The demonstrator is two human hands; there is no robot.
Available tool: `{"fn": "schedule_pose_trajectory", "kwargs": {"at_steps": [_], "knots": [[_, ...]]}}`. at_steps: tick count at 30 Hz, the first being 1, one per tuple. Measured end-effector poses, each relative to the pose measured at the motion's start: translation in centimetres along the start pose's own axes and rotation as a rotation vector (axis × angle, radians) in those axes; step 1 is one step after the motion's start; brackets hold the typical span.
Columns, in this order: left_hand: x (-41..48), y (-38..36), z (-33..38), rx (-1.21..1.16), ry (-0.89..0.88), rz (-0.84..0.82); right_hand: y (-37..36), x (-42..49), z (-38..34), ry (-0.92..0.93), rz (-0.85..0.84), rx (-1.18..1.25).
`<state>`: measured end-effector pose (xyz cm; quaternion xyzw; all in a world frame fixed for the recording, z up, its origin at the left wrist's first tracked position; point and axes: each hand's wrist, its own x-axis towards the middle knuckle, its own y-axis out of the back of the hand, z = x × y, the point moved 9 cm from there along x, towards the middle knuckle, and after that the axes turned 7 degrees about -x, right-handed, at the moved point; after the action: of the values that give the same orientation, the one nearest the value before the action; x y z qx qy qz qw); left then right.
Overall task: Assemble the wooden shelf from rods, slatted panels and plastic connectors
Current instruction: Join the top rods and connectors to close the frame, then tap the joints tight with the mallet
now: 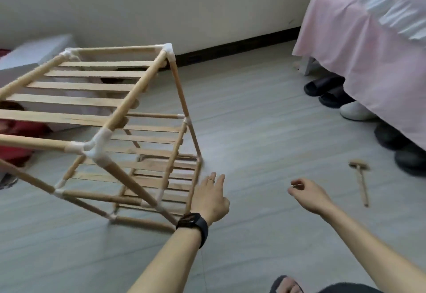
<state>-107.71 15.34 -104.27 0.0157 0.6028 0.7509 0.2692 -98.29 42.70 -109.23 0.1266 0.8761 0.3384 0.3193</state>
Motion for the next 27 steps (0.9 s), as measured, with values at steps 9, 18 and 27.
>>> {"fn": "schedule_pose_trajectory", "kwargs": {"at_steps": [9, 18, 27], "knots": [[6.1, -15.4, 1.7, -0.059, 0.032, -0.39, 1.6, 6.8, 17.9, -0.404, 0.07, -0.306], [8.0, -22.7, 1.3, 0.045, -0.017, -0.551, 2.6, 13.4, 22.7, -0.426, 0.099, -0.511], [6.0, -20.4, 1.7, 0.064, 0.026, -0.634, -5.9, 8.6, 15.1, -0.288, 0.124, -0.412]]}}
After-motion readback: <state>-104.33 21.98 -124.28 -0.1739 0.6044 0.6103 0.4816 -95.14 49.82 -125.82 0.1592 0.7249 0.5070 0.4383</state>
